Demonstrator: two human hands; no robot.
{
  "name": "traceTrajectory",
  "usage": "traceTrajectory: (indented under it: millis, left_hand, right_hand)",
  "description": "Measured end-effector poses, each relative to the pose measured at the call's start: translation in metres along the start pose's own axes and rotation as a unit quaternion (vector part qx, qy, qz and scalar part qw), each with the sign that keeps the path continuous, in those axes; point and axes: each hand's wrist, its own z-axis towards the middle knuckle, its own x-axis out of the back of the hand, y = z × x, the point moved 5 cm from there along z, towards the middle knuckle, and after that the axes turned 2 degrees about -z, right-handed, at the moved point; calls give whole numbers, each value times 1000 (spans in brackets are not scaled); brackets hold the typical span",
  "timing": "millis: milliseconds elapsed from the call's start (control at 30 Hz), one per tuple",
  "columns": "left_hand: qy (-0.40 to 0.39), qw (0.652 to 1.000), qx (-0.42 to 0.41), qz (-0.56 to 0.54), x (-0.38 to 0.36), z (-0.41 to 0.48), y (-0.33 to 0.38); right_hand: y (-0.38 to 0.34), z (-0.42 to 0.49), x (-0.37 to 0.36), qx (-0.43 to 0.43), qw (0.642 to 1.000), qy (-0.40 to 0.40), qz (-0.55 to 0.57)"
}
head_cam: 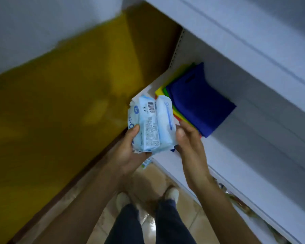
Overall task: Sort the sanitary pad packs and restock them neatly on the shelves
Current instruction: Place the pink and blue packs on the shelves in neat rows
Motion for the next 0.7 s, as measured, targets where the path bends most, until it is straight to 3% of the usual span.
traceTrajectory:
  millis: [67,100,233,367,467,533,600,700]
  left_hand:
    - [-75,996,14,54,-34,-4,-7]
    - [-128,988,24,86,-61,-12,-14]
    - [-212,952,9,219,-122,-28,-40]
    - [-264,926,-13,269,-178,-51,-75]
    - [-252,903,-104,331,-218,-67,-98]
    - [-221,862,-216,401,-246,-84,-102]
    - [-240,786,-313,476,-278,-106,-109]
    - [-300,706,-342,543,-316,-131,-128]
  right_hand:
    - [3,-29,6,2,1000,-5,2]
    - [4,-45,19,8,1000,24,11]
    - [-1,-76,60,73,988,134,27]
    - [-26,-112,119,158,962,217,54]
    - [-43,-149,170,204,939,272,47]
    - [-53,-176,205,228,923,308,11]
    - [-61,-202,234,249,910,329,-30]
    - [-70,-231,267,288,896,329,-81]
